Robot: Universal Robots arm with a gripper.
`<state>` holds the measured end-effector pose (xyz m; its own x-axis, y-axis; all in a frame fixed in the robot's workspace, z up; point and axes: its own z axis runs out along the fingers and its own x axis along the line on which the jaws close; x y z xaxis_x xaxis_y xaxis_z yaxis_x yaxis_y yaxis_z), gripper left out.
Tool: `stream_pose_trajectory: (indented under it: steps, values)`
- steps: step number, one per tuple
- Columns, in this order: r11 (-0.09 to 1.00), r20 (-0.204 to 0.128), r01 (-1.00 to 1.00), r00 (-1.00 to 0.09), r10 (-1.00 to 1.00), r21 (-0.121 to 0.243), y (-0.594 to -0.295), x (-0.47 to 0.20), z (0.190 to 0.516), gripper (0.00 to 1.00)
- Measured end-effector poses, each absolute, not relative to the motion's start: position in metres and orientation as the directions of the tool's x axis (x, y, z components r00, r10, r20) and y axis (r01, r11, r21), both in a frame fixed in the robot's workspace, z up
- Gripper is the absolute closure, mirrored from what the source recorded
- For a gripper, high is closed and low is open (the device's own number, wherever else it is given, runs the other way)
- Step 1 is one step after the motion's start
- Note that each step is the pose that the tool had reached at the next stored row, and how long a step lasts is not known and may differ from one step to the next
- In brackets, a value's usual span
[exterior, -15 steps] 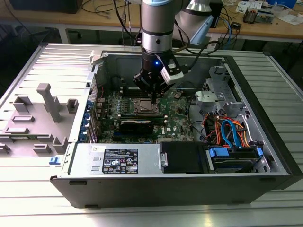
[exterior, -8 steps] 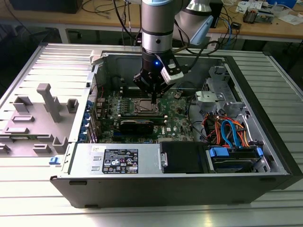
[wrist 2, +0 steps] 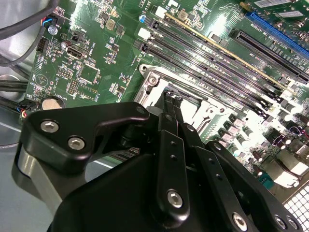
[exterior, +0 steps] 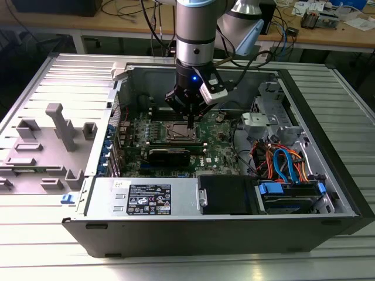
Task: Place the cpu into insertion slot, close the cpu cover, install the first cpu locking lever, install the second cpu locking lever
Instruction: 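Install the second cpu locking lever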
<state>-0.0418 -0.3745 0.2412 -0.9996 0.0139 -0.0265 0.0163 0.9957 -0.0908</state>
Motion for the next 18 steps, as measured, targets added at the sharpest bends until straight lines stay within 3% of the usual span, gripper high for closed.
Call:
stream_pose_trajectory:
  steps: [18]
  values:
    - [0.996,-0.049,0.018,-0.999,0.014,-0.087,-0.3764,-0.042,0.2413,0.89]
